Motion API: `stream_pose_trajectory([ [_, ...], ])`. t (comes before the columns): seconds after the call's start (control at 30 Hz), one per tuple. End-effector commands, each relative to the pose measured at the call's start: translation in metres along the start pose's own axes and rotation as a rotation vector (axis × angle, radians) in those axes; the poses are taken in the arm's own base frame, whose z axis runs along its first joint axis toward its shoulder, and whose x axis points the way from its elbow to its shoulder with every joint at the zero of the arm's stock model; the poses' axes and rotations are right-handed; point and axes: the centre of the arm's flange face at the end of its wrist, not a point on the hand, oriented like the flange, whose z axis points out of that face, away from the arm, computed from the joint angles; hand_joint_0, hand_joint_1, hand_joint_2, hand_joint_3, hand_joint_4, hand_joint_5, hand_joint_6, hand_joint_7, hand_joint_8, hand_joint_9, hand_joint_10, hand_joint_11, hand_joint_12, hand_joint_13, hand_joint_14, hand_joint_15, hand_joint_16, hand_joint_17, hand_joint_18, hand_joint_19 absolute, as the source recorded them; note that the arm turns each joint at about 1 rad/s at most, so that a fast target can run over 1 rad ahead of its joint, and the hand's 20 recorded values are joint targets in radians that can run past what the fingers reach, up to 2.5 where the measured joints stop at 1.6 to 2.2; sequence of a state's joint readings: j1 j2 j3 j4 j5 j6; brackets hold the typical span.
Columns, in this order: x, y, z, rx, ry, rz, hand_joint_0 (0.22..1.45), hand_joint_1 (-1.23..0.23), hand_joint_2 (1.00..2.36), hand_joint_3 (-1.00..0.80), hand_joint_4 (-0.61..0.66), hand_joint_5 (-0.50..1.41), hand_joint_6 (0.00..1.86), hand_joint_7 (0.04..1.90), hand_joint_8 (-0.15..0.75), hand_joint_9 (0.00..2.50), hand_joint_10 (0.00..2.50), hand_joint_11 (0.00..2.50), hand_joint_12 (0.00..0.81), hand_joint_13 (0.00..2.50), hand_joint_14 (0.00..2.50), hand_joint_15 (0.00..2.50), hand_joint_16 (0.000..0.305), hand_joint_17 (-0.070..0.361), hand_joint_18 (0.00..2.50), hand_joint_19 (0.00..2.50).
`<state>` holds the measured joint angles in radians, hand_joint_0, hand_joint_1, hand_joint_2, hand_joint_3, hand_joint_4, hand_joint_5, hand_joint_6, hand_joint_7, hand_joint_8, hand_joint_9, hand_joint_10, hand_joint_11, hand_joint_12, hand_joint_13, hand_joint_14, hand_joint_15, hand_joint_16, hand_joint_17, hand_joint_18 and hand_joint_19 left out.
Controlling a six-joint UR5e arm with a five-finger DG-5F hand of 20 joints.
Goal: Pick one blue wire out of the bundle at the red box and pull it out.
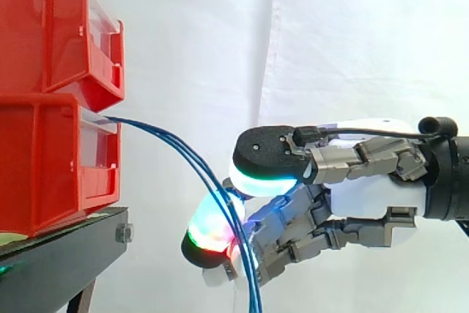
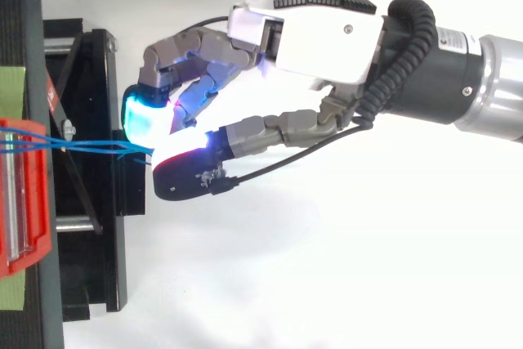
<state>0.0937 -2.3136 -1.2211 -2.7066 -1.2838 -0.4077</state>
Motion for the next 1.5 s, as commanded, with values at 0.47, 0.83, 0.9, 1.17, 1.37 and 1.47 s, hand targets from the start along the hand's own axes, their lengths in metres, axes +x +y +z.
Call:
stream_pose_trajectory([
  [0.47, 0.011, 0.001, 0.004, -0.033, -0.007, 0.012, 0.58, -0.75, 1.02, -0.21, 0.22, -0.17, 0.83, 0.75, 0.26, 0.86, 0.02, 0.53, 0.369, 0.57, 0.02, 0.37, 0.061, 0.137, 0.38, 0.5],
  [0.83, 0.022, 0.004, 0.002, -0.035, 0.006, 0.01, 0.55, -0.78, 1.01, -0.29, 0.23, -0.17, 0.84, 0.74, 0.262, 0.85, 0.02, 0.54, 0.376, 0.58, 0.02, 0.37, 0.062, 0.14, 0.39, 0.51],
  [0.9, 0.022, 0.006, 0.002, -0.037, 0.007, 0.012, 0.56, -0.8, 1.01, -0.27, 0.22, -0.17, 0.86, 0.74, 0.257, 0.85, 0.02, 0.55, 0.372, 0.59, 0.02, 0.38, 0.062, 0.139, 0.38, 0.51],
  [1.17, 0.024, 0.006, 0.002, -0.036, 0.009, 0.014, 0.59, -0.82, 1.02, -0.2, 0.19, -0.17, 0.88, 0.7, 0.254, 0.86, 0.02, 0.58, 0.368, 0.61, 0.02, 0.39, 0.061, 0.137, 0.4, 0.5],
  [1.37, 0.023, 0.007, 0.002, -0.038, 0.01, 0.017, 0.59, -0.82, 1.02, -0.11, 0.16, -0.16, 0.89, 0.7, 0.264, 0.89, 0.02, 0.57, 0.379, 0.63, 0.02, 0.39, 0.064, 0.144, 0.43, 0.5],
  [1.47, 0.023, 0.007, 0.002, -0.041, 0.009, 0.018, 0.58, -0.81, 1.02, -0.07, 0.15, -0.16, 0.9, 0.69, 0.277, 0.91, 0.02, 0.56, 0.392, 0.64, 0.02, 0.39, 0.067, 0.15, 0.46, 0.5],
])
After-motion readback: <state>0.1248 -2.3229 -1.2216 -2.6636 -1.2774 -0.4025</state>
